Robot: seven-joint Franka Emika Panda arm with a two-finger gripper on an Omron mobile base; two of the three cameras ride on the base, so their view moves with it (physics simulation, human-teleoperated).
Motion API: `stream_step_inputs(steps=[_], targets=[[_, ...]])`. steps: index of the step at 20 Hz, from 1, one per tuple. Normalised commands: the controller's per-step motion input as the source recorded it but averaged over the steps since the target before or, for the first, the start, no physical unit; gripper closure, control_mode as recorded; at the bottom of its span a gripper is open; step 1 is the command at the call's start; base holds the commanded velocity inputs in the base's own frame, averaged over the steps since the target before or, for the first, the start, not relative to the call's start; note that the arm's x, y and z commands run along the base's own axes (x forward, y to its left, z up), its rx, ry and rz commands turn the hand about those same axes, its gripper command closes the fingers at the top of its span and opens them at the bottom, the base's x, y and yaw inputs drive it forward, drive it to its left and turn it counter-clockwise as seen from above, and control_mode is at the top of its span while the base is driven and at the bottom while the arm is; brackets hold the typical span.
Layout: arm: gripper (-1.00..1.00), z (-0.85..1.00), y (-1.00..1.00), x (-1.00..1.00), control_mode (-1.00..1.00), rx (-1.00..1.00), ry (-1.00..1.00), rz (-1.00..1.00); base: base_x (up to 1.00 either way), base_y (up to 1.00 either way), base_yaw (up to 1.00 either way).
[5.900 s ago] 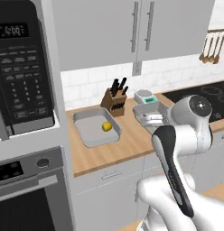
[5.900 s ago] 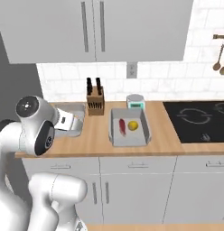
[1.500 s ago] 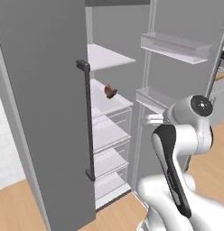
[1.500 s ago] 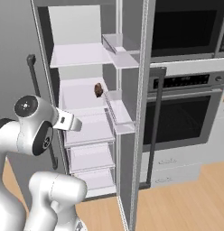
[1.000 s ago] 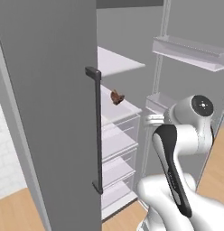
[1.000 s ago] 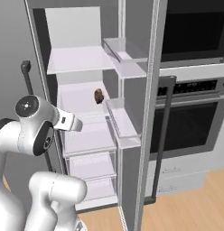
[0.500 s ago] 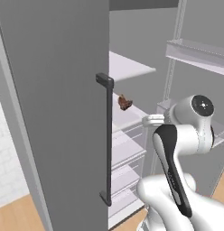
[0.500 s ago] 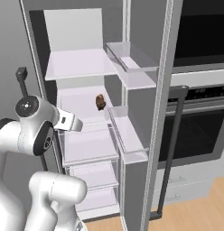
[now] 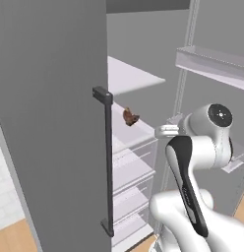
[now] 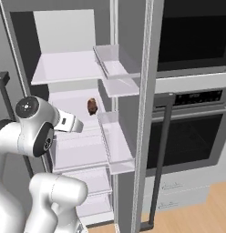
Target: Place one lemon and one steak in each tupperware on the nearby counter, to pack two identical lunches.
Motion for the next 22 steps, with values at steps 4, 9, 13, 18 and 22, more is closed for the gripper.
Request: stream_step_inputs(steps=[4, 9, 13, 18, 22], targets=[[-1.0, 0.0, 0.0, 0.0, 1.0, 0.0, 0.0, 0.0, 0.32, 0.0, 0.02], [-1.0, 0.0, 0.0, 0.0, 1.0, 0.0, 0.0, 0.0, 0.33, 0.41, 0.0], [-1.0, -0.02, 0.01, 0.07, -1.0, 0.0, 0.0, 0.0, 0.26, 0.17, 0.0], [-1.0, -0.16, 0.0, 0.36, -1.0, 0.0, -0.01, 0.0, 0.0, 0.0, 0.0], [-1.0, -0.35, 0.0, 0.48, -1.0, 0.0, -0.02, 0.0, 0.0, 0.0, 0.0]])
